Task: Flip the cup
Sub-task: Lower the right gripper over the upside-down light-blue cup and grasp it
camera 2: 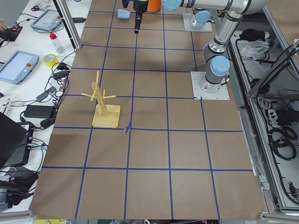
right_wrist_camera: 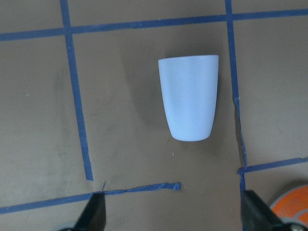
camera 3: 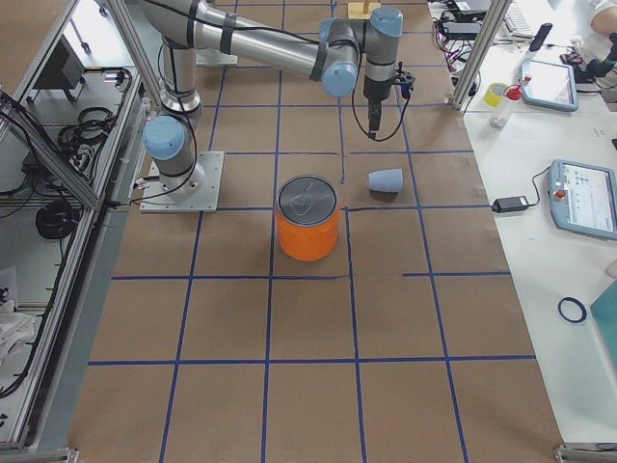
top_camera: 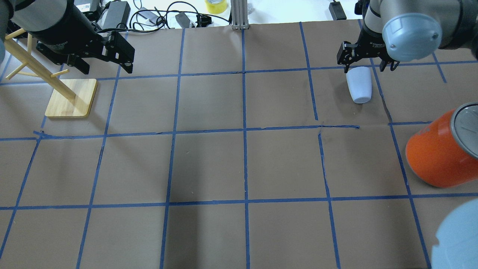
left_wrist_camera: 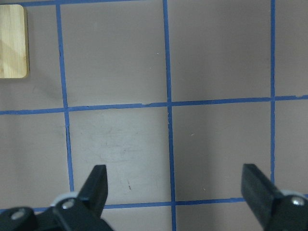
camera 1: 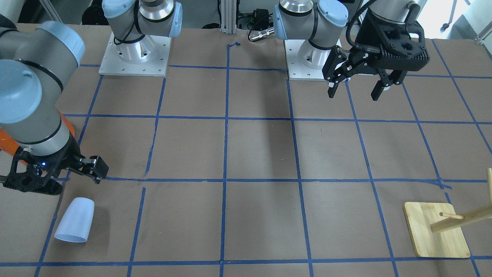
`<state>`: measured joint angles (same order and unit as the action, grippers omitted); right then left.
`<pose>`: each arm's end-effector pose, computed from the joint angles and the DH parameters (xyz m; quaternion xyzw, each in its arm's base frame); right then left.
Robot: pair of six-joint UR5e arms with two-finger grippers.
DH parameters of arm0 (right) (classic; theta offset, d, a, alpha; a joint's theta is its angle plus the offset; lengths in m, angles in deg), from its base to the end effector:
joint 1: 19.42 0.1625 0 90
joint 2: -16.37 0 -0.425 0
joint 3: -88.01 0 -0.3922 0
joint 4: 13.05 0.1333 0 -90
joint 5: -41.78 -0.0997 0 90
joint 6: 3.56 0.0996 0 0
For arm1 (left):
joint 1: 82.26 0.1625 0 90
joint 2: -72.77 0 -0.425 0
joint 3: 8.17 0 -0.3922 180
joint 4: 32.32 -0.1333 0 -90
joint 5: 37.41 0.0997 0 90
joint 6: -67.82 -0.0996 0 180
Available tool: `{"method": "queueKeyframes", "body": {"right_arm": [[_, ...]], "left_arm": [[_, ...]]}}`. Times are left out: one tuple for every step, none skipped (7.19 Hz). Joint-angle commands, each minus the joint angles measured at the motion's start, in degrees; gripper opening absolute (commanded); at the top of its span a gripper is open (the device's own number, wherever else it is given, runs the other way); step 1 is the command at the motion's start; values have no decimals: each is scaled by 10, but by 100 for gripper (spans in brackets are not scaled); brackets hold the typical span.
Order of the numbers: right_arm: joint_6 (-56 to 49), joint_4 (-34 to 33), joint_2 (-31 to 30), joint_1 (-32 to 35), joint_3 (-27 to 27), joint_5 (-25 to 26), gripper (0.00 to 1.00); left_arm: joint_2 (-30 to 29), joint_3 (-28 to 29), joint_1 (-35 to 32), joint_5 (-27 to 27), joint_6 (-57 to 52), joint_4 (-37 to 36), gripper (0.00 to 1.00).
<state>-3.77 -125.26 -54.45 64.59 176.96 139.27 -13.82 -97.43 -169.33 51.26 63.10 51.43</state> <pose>0.0551 -0.6280 0.3505 -0.0526 -0.9958 0.0319 0.0671 -0.1108 -0.4882 0.5352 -0.0166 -0.9957 0.0912 0.0055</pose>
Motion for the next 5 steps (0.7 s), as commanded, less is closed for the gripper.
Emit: {"method": "queueKeyframes", "body": {"right_arm": [[-48,-96,73,-30,0,-1,100],[-58,-128,102,-50,0,-4,100],[-59,-154,126,-51,-2,-5,100],[-57,-156,144,-52,-2,-5,100],[-58,-158,147,-52,-2,-5,100]], "left_arm": [[-5,1,1,2,6,-10,100],[-9,1,-1,5,4,-8,100],[-11,1,-1,9,5,-6,100],[-16,-1,-1,8,1,0,100],[-13,1,-1,8,0,1,100]]}}
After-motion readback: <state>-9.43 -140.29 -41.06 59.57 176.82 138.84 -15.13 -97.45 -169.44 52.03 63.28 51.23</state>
